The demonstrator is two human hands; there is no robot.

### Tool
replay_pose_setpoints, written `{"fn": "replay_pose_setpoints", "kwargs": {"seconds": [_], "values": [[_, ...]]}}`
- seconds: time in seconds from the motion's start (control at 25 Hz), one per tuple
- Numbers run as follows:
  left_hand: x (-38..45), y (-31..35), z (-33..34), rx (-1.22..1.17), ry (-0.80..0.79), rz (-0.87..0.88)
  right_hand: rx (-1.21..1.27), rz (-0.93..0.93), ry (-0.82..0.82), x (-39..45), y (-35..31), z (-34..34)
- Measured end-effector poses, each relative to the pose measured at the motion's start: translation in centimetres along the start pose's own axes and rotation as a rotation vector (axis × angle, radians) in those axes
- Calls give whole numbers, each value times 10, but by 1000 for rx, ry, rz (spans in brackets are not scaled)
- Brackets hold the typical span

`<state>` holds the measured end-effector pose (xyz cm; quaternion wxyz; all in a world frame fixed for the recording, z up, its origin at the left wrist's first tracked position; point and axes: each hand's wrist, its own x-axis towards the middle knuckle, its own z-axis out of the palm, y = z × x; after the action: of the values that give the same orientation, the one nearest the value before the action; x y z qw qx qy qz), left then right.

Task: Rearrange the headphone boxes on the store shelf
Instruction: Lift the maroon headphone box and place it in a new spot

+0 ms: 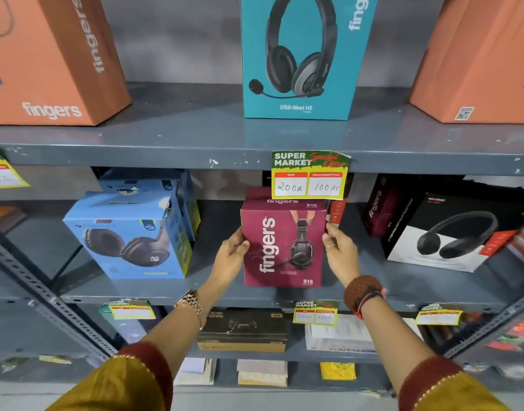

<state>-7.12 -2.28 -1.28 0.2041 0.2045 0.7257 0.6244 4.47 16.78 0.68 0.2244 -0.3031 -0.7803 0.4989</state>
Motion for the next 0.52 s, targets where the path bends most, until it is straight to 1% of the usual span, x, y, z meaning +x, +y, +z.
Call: {"fn": "replay_pose_setpoints", "kwargs": {"seconds": [0.12, 0.24, 0.32, 0.4, 0.52], "values": [[-20, -11, -18, 64, -64, 27, -17, -45, 4, -23, 0, -5], [-38, -33, -38, 110, -71, 12, -13, -18, -21, -45, 5, 1], [-47, -46, -52, 109, -77, -32, -19, 0, -39, -59, 5, 12], [-54, -48, -63, 90, -43, -52, -2, 3, -44, -67, 2, 23], [-69, -26, -79, 55, -21, -23, 17, -23, -35, -68, -13, 40]]}}
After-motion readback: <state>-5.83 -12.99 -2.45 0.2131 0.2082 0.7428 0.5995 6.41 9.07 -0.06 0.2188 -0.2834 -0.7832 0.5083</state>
